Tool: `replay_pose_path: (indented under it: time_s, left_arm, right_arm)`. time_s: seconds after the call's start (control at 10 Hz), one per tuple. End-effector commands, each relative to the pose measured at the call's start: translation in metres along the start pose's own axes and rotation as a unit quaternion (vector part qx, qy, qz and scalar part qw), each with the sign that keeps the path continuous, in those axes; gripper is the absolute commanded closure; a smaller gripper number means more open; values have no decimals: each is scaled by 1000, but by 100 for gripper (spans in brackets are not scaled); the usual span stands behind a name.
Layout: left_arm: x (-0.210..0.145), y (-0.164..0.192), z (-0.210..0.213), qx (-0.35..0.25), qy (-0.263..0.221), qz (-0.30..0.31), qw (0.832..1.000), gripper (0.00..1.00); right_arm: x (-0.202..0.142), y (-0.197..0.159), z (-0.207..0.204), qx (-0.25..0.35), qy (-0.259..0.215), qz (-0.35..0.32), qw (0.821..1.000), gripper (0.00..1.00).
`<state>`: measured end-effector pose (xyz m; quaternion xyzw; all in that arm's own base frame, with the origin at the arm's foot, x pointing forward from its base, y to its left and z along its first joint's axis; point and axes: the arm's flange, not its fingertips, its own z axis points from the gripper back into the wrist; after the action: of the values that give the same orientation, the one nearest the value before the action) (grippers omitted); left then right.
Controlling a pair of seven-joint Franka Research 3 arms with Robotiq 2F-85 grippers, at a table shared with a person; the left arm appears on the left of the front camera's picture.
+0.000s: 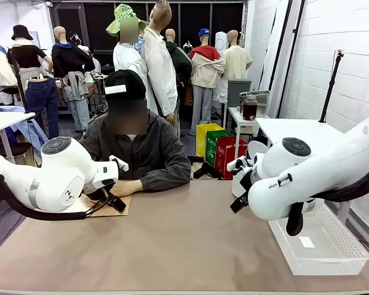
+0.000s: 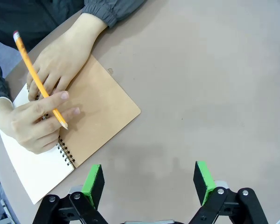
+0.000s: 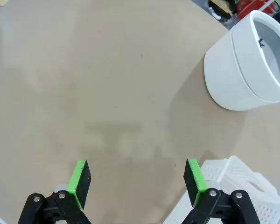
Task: Sort the paper based on its condition.
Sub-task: If a person hands you a paper, place it in the Organizing basket , and if it's crumpled, put it in the Trash can.
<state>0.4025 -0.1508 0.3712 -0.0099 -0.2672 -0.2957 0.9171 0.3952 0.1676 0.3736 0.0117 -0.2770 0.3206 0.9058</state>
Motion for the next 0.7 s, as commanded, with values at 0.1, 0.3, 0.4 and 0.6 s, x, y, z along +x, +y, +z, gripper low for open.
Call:
replay_pose_path:
  time_s: [0.1, 0.3, 0.4, 0.6]
  left_arm:
    - [0, 1, 0, 0, 0, 1, 1000, 0]
    - [0, 1, 0, 0, 0, 1, 1000, 0]
    - [0, 1, 0, 0, 0, 1, 1000, 0]
    - [0, 1, 0, 0, 0, 1, 1000, 0]
  right_arm:
    - [0, 0, 0, 0, 0, 0, 1000, 0]
    - [0, 0, 0, 0, 0, 0, 1000, 0]
    - [0, 0, 0, 0, 0, 0, 1000, 0]
    - [0, 0, 0, 0, 0, 0, 1000, 0]
